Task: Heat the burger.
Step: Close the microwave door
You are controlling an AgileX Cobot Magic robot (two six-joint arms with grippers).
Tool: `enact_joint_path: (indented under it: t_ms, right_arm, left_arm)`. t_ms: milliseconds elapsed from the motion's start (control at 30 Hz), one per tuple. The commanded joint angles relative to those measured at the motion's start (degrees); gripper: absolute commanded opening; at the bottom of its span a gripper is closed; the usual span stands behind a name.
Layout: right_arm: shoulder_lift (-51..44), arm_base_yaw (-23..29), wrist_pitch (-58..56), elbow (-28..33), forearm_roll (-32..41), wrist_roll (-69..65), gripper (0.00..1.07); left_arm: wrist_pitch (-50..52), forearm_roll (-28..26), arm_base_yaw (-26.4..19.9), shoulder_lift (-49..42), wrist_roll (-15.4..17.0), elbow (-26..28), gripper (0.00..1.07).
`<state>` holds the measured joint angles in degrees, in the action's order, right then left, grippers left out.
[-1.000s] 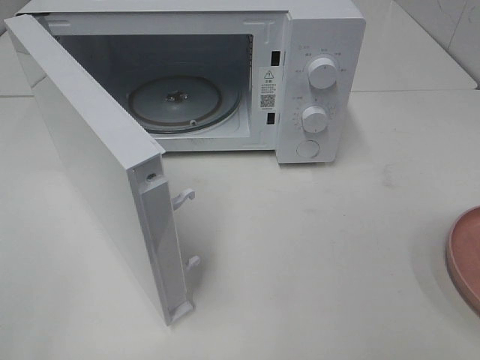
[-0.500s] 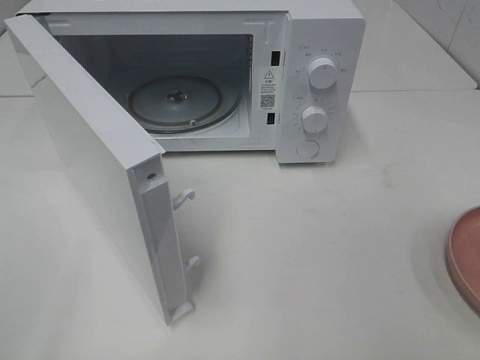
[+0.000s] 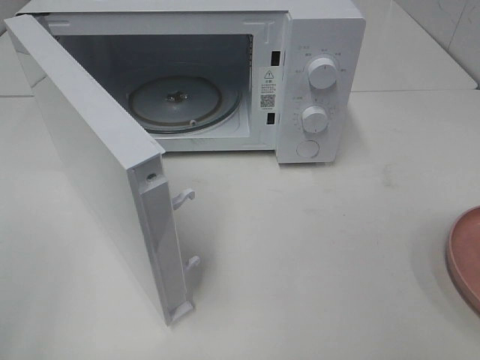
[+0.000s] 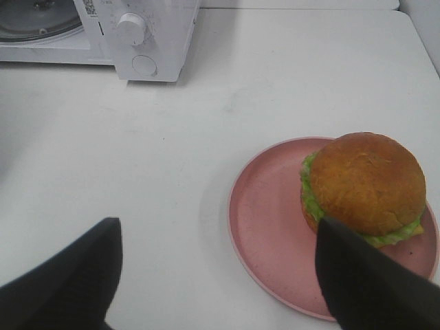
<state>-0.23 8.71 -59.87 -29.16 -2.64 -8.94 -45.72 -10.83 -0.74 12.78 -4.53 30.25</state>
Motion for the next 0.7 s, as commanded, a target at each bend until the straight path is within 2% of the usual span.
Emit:
enact_joint_path:
  t_ms: [33, 67, 100, 133, 167, 233, 267, 300, 433, 533, 600, 633, 700]
  right_arm:
    - [-1.4, -0.4, 0.3, 0.0, 0.2, 0.6, 0.75]
    - [-1.4, -0.4, 0.3, 0.0, 0.2, 0.6, 0.75]
    - [-1.4, -0.4, 0.3, 0.0, 0.2, 0.6, 0.75]
    - [-1.4, -0.4, 0.3, 0.0, 0.2, 0.6, 0.75]
    - [-1.4, -0.4, 0.3, 0.0, 0.2, 0.6, 0.75]
    - [-1.4, -0.4, 0.3, 0.0, 0.2, 0.6, 0.75]
    - [-1.4, -0.4, 0.3, 0.0, 0.2, 0.6, 0.75]
    - [-1.4, -0.4, 0.3, 0.0, 0.2, 0.6, 0.75]
    - [-1.4, -0.4, 0.3, 0.0, 0.2, 0.6, 0.75]
    - [-1.4, -0.4, 0.3, 0.0, 0.2, 0.6, 0.75]
    - [-1.4, -0.4, 0.3, 0.0, 0.2, 0.6, 0.75]
    - [-1.4, -0.4, 0.3, 0.0, 0.2, 0.6, 0.75]
    - [-1.4, -0.4, 0.3, 0.0, 0.2, 0.6, 0.75]
  left_arm:
    - [2.6, -0.7, -0.1, 3.0, 0.1, 0.3, 0.50]
    - [2.6, -0.7, -0.1, 3.0, 0.1, 0.3, 0.50]
    - [3.7, -0.7, -0.1, 5.3, 0.1, 0.3, 0.36]
    - [4.2, -0.7, -0.1, 6.4, 0.1, 0.3, 0.31]
    - [4.2, -0.7, -0.1, 6.4, 0.1, 0.3, 0.31]
    - [7.2, -1.0, -0.1, 10.7, 0.1, 0.2, 0.05]
    - [7.2, -1.0, -0.1, 10.7, 0.1, 0.2, 0.05]
    - [8.1, -1.0, -0.1, 11.4, 0.1, 0.1, 0.00]
    - [16.9, -1.4, -0.1, 14.6, -1.3, -2.5, 0.00]
    - [19.1, -1.8, -0.1, 15.0, -1.7, -3.4, 0.00]
    - [27.8, -4.6, -0.1, 16.0, -4.6, -7.8, 0.00]
    - [27.8, -4.6, -0.1, 16.0, -4.6, -7.8, 0.00]
    - [34.4, -6.6, -0.1, 16.6, -7.1, -11.0, 0.00]
